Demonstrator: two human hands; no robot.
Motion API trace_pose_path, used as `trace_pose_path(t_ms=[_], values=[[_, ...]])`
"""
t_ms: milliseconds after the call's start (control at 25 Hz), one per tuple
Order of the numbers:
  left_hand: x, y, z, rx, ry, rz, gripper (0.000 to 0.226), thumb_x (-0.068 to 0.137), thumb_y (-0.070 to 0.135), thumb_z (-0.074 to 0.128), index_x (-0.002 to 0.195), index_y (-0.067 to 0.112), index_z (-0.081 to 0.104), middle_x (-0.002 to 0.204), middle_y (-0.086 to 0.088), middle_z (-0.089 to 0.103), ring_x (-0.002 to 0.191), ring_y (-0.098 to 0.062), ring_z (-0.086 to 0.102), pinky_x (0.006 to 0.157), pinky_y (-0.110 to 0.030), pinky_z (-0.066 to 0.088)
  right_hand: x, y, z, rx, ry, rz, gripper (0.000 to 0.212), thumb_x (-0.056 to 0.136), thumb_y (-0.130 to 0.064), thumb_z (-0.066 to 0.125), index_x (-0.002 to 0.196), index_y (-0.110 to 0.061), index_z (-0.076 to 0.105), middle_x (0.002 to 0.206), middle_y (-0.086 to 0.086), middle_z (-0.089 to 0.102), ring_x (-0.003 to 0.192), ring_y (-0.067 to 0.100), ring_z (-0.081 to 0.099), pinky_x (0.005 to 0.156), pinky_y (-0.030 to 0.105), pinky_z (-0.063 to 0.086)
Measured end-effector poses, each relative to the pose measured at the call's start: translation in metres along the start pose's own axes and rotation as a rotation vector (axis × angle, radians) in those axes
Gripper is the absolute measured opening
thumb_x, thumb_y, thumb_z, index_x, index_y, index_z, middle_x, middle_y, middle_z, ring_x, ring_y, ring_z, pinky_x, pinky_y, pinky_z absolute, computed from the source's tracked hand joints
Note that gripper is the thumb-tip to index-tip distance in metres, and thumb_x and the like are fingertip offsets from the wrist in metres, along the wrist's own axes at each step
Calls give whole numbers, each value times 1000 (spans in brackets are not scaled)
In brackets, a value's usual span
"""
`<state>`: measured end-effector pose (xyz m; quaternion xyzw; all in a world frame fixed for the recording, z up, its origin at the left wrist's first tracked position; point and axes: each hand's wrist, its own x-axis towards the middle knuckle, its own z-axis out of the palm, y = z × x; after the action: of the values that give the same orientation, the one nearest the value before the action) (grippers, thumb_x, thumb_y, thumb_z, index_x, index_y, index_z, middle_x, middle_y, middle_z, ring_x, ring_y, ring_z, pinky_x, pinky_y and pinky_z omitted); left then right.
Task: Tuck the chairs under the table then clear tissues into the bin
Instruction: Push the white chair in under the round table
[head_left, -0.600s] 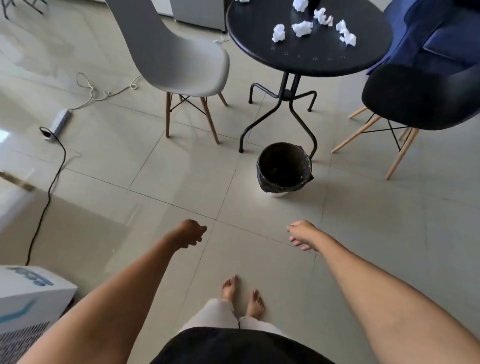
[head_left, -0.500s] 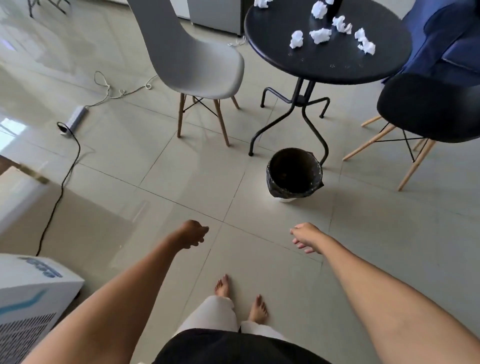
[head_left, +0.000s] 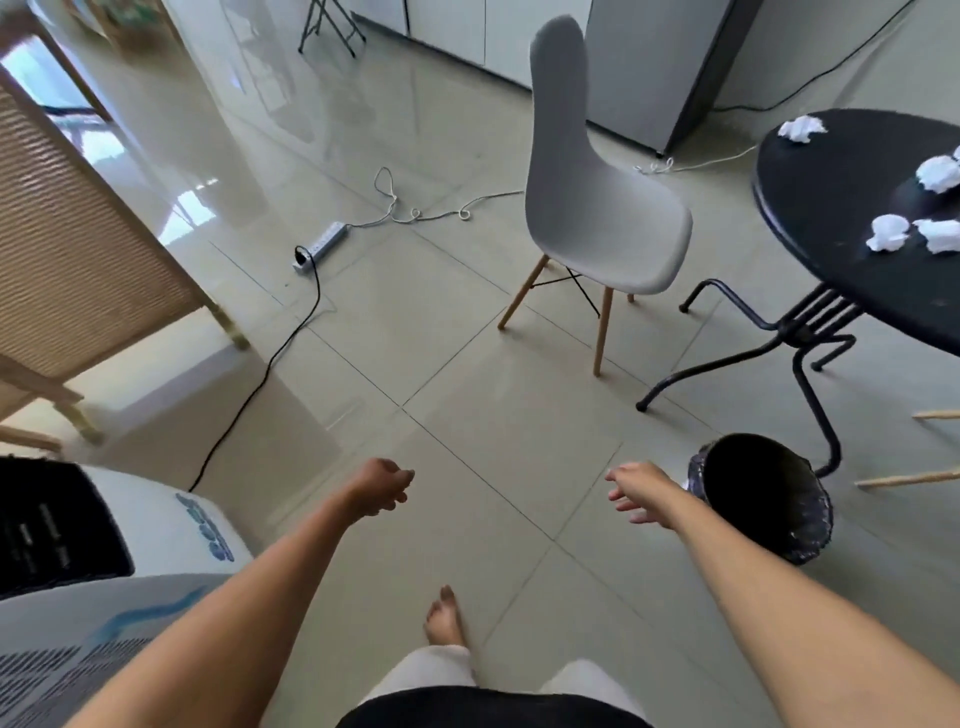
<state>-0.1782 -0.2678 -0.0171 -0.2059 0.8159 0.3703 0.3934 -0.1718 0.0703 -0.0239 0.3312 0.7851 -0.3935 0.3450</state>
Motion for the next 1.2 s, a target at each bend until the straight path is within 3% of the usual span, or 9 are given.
trace_pose_path(t_ms=[280,560,720,1000,1200], values=[[67,12,-142,-104,29,-42,16,98,21,44,93,6,48,89,-12,55,55,-16,42,49,-22,25,54,-170,61,-172,-99,-56,20,94,-23,39,106,-18,54,76,1,54,63,14,50,57,22,36],[180,64,-279,-113,64,-113,21,99,26,43,95,8,51,95,-11,57,60,-15,47,52,-20,30,154,-357,71,-270,-123,-87,33,94,-24,37,120,-13,55,96,7,56,81,20,52,59,22,36],[229,114,-359,-125,87,-116,21,99,27,44,96,7,52,90,-10,58,60,-15,48,51,-21,30,194,-464,68,-269,-126,-73,33,96,-22,35,123,-14,52,82,3,55,64,14,49,58,22,35],[346,186,-487,-140,56,-94,21,97,28,45,91,11,55,92,-8,61,71,-20,52,56,-21,35,277,-636,69,-289,-110,-124,28,94,-24,36,115,-18,53,94,7,57,68,16,50,57,21,35],[448,254,-596,-45,33,-55,18,95,27,48,86,13,55,82,-5,61,59,-15,52,55,-20,34,341,-750,76,-146,-62,-63,19,92,-24,37,101,-21,53,88,4,56,72,18,50,61,23,38]])
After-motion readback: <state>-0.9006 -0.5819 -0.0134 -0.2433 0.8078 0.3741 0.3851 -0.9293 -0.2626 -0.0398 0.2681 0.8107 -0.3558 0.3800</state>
